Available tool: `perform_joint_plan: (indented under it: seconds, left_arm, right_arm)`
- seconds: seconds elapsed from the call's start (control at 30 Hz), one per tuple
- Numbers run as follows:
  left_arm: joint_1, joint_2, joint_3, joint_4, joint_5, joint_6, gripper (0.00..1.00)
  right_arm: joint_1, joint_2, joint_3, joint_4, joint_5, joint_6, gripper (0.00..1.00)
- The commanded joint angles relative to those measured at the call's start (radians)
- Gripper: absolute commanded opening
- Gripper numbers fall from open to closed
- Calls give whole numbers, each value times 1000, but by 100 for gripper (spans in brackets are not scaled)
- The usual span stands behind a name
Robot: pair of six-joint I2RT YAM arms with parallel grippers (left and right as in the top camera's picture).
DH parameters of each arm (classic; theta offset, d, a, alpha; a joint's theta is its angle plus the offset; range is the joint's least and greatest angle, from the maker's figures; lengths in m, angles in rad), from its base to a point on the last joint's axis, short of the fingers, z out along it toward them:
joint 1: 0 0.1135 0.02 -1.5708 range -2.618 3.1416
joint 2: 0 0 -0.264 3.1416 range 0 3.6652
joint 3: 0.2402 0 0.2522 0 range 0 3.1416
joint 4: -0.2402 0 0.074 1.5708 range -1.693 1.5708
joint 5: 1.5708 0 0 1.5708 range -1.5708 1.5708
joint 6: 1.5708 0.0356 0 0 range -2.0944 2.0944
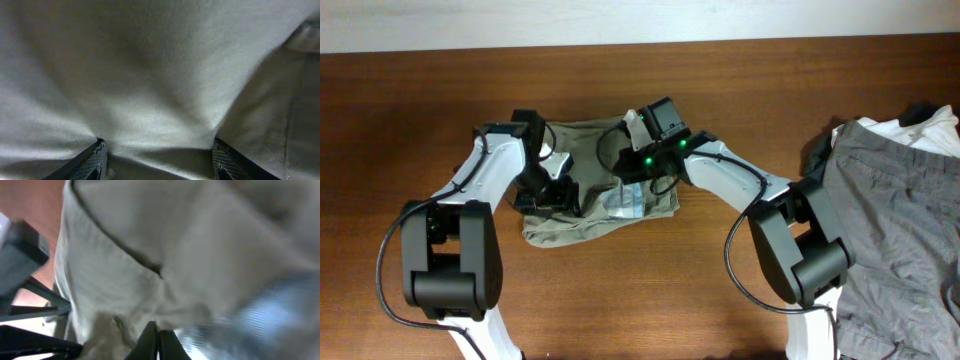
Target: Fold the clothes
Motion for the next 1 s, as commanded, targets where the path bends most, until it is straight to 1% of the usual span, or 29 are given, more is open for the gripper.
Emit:
perform_joint_plan:
  seconds: [0.0, 0.03, 0.07, 0.13, 0.17, 0.2, 0.23, 0.3, 0.33, 0.37, 0.43, 0.47, 0.5, 0.57, 0.6, 0.63, 0.67, 0.8, 0.87, 0.9, 0.93, 0.97]
  left_arm:
    - [3, -16, -72, 9, 2, 19, 67]
    - [3, -16, -76, 13, 2, 19, 67]
    - [3, -16, -77, 23, 2, 19, 70]
    - [3, -16, -76, 32, 3, 18, 72]
    - [3, -17, -71, 26, 23, 15, 72]
    - [4, -17, -56, 14, 31, 14, 72]
    - [5, -17, -29, -8, 49, 15, 72]
    - [7, -17, 63, -73, 69, 15, 72]
    - [8, -17, 154, -111, 68, 21, 72]
    - [8, -17, 207, -117, 54, 23, 74]
    - [12, -17, 309, -100, 7, 23, 78]
    - [13, -17, 334, -76, -3, 23, 78]
    - [13, -17, 346, -22, -19, 24, 79]
    - [13, -6, 331, 37, -25, 40, 78]
    - [13, 5, 331, 43, -26, 46, 78]
    - [12, 24, 331, 46, -26, 49, 77]
    - [12, 45, 331, 45, -26, 53, 77]
    - [12, 130, 330, 50, -26, 53, 77]
    - [12, 170, 330, 59, -26, 53, 77]
    - [12, 187, 330, 66, -25, 53, 77]
    - [12, 189, 330, 76, -25, 53, 78]
    - [12, 189, 330, 85, -25, 53, 78]
  right_arm:
    - [-112, -68, 5, -22, -8, 2, 4]
    - [-135, -79, 5, -35, -8, 2, 4]
    - [-157, -82, 5, -47, -8, 2, 4]
    - [-180, -81, 5, -81, -31, 1, 4]
    - [-182, -89, 5, -108, -94, 1, 15]
    - [-182, -92, 5, -132, -132, 1, 38]
    - [-180, -96, 5, -175, -178, 1, 45]
    - [-171, -100, 5, -270, -277, -20, 49]
    - [-145, -100, 5, -330, -305, -58, 49]
    - [-110, -100, 5, -360, -303, -106, 49]
    - [-36, -100, 5, -399, -230, -127, 49]
    - [-10, -100, 5, -409, -186, -126, 48]
    - [43, -100, 5, -408, -165, -127, 48]
    - [116, -100, 5, -380, -131, -164, 46]
    - [138, -100, 5, -377, -74, -159, 25]
    - [156, -100, 5, -403, 59, -96, 4]
    - [157, -104, 5, -451, 143, -64, 4]
    - [113, -134, 5, -607, 238, -73, 4]
    - [93, -135, 5, -690, 334, -17, 4]
    - [84, -135, 5, -727, 393, 21, 6]
    - [66, -154, 5, -722, 333, -26, 13]
    - [61, -172, 5, -702, 267, -100, 23]
